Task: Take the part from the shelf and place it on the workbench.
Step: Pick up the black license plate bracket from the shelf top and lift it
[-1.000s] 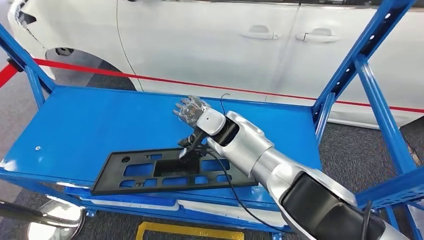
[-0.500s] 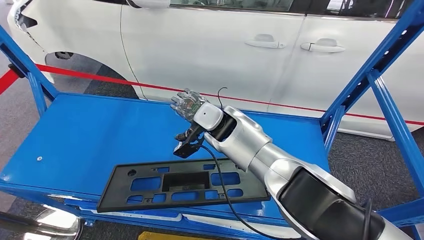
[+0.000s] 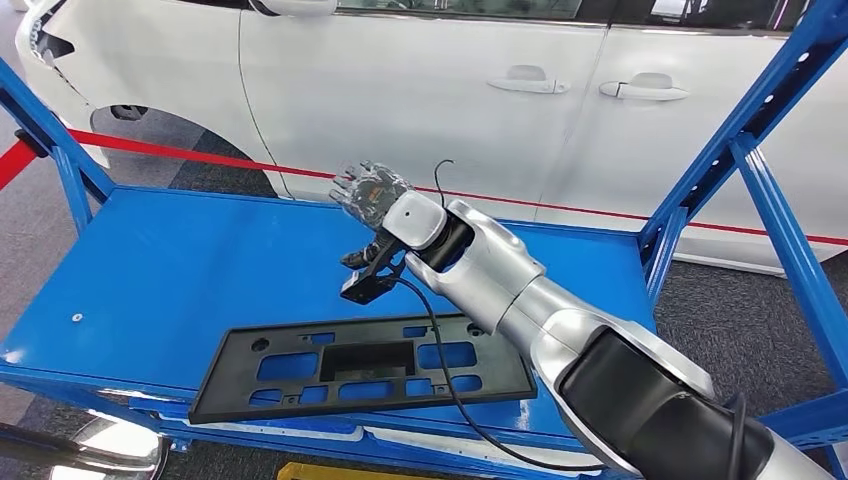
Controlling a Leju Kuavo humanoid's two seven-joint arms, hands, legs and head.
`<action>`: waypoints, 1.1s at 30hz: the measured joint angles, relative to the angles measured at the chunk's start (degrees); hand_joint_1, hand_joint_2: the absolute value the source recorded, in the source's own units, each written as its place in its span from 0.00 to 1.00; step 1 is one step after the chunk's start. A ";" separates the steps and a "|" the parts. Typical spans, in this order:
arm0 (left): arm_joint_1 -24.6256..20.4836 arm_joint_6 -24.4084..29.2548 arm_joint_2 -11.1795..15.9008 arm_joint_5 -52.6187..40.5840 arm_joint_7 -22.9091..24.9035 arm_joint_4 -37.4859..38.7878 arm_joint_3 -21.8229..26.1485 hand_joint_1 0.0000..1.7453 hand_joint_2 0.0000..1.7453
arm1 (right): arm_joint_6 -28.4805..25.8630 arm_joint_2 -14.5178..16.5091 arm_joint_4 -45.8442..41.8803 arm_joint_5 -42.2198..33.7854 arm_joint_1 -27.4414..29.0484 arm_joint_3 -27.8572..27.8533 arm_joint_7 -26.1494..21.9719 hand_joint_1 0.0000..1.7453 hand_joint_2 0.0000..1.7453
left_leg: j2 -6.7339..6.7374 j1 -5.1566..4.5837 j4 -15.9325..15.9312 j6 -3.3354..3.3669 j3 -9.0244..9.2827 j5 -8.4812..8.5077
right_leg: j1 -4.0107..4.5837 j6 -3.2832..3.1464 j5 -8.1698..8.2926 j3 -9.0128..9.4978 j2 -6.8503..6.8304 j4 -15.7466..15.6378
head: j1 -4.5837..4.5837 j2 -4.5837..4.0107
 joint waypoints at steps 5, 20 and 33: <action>0.10 0.02 0.00 -0.42 -0.39 0.02 -0.09 0.00 0.00 | 0.24 -1.39 -2.39 -0.12 0.07 -0.89 0.21 0.00 0.00 | 0.03 -0.03 0.01 0.00 0.03 0.00 | -0.04 0.00 0.00 0.06 0.00 0.00 | 0.00 -0.01; 0.33 -0.75 0.01 -0.61 -3.03 -0.05 -0.91 0.00 0.00 | 0.75 -3.32 -3.97 0.28 0.25 -1.39 0.51 0.00 0.00 | 0.02 -0.13 0.05 0.02 0.03 -0.01 | -0.15 0.01 0.01 0.09 -0.01 -0.01 | 0.00 -0.01; 0.37 -0.13 0.11 -0.78 -2.68 -0.64 -0.90 0.00 0.00 | 1.84 -3.46 -5.53 0.95 0.85 -1.48 0.07 0.00 0.00 | 0.44 0.07 -0.89 1.35 0.57 0.70 | -0.58 1.40 -3.16 -2.04 0.02 4.87 | 0.03 0.00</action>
